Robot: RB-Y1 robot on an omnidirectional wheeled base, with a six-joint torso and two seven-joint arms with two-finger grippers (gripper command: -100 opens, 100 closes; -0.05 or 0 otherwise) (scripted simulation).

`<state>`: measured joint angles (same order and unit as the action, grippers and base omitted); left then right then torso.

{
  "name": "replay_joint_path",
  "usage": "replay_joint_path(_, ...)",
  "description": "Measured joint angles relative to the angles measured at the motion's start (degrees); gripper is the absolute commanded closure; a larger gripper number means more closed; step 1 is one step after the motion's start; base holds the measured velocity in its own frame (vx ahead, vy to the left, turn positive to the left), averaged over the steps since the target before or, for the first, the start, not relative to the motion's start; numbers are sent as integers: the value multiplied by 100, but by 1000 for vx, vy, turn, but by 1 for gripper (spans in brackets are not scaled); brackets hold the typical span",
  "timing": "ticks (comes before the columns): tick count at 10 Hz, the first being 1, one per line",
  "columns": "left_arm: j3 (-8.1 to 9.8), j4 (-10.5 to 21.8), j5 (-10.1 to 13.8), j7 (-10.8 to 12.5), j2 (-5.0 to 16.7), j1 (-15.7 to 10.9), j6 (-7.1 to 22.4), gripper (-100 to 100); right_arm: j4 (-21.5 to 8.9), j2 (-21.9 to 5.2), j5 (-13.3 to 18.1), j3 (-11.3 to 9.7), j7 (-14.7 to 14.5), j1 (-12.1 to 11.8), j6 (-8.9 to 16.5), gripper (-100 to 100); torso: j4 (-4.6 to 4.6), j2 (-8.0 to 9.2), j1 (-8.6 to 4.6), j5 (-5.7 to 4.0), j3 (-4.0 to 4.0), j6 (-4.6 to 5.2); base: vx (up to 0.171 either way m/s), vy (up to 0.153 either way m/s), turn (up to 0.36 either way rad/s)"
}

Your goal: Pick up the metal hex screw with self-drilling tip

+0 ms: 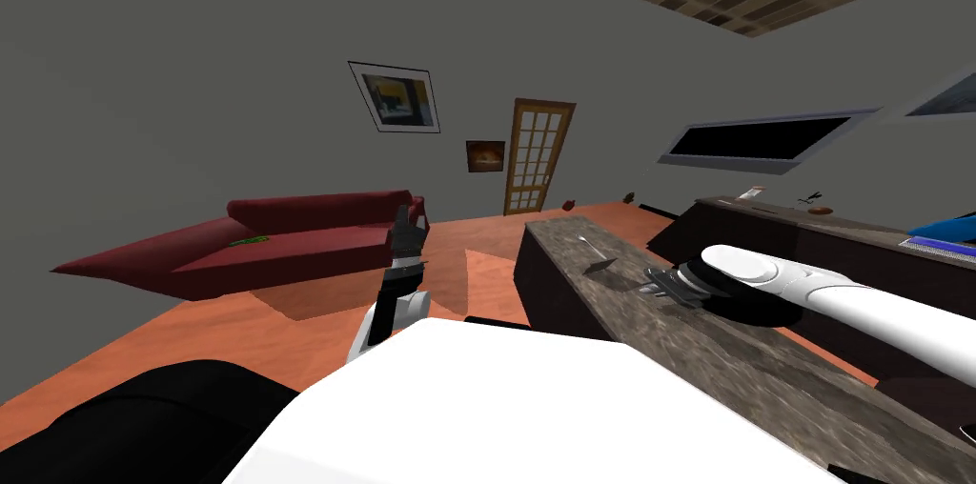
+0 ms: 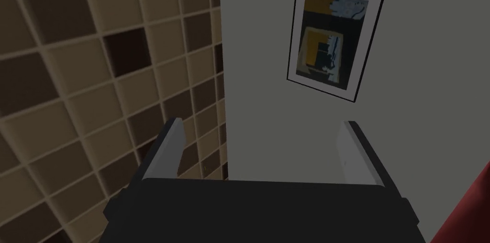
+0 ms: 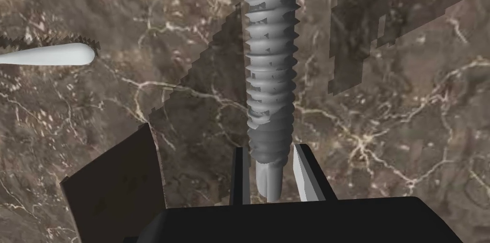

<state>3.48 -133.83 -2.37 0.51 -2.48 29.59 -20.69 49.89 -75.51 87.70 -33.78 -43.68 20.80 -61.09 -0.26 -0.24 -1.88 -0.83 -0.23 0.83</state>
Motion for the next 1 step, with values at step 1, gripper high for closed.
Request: replay_joint_path(1, 0, 0, 0, 0, 0, 0, 0, 0, -16, 8, 18, 1, -16, 15, -7, 0, 2, 12, -6, -1, 6, 4, 0, 0, 0)
